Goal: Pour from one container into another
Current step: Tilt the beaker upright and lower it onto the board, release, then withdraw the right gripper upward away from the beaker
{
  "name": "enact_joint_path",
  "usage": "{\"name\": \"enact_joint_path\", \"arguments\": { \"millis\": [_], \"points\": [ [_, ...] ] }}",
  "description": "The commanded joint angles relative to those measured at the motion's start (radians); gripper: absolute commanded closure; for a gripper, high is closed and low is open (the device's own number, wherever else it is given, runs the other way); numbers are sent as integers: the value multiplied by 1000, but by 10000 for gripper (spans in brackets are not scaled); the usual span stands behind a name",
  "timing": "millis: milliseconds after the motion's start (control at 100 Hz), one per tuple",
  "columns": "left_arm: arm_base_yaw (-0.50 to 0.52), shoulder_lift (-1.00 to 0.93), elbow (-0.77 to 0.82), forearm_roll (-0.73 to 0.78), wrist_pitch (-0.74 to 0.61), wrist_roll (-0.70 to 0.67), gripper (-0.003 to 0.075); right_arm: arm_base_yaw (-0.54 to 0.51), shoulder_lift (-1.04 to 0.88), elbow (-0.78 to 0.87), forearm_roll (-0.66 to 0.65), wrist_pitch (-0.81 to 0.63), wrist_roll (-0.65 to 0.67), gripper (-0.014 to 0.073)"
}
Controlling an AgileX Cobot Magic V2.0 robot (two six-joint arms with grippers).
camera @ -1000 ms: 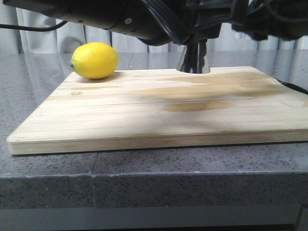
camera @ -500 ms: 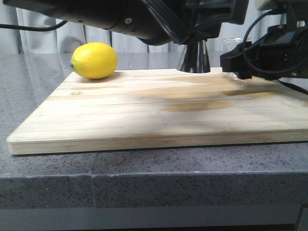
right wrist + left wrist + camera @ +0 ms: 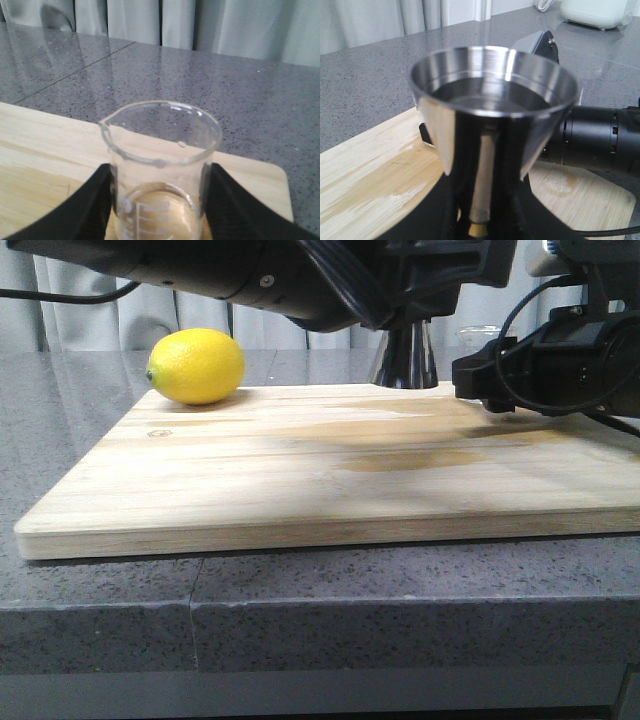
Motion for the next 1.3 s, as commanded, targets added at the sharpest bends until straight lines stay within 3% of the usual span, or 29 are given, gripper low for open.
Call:
{"name": "enact_joint_path", "arguments": {
  "millis": [0, 210, 350, 960, 1290],
  "points": [
    [-7, -40, -27, 2, -99, -8, 739, -3, -32, -21, -1, -67, 1, 330],
    [-7, -40, -27, 2, -99, -8, 739, -3, -32, -21, -1, -67, 1, 114],
    [-7, -40, -27, 2, -99, -8, 739, -3, -32, -21, -1, -81, 1, 42],
    [-7, -40, -27, 2, -99, -8, 739, -3, -115, -21, -1, -188, 1, 28],
    [-5, -40, -19, 2, -151, -8, 739, -3, -314, -21, -1, -222, 1, 28]
  ]
}}
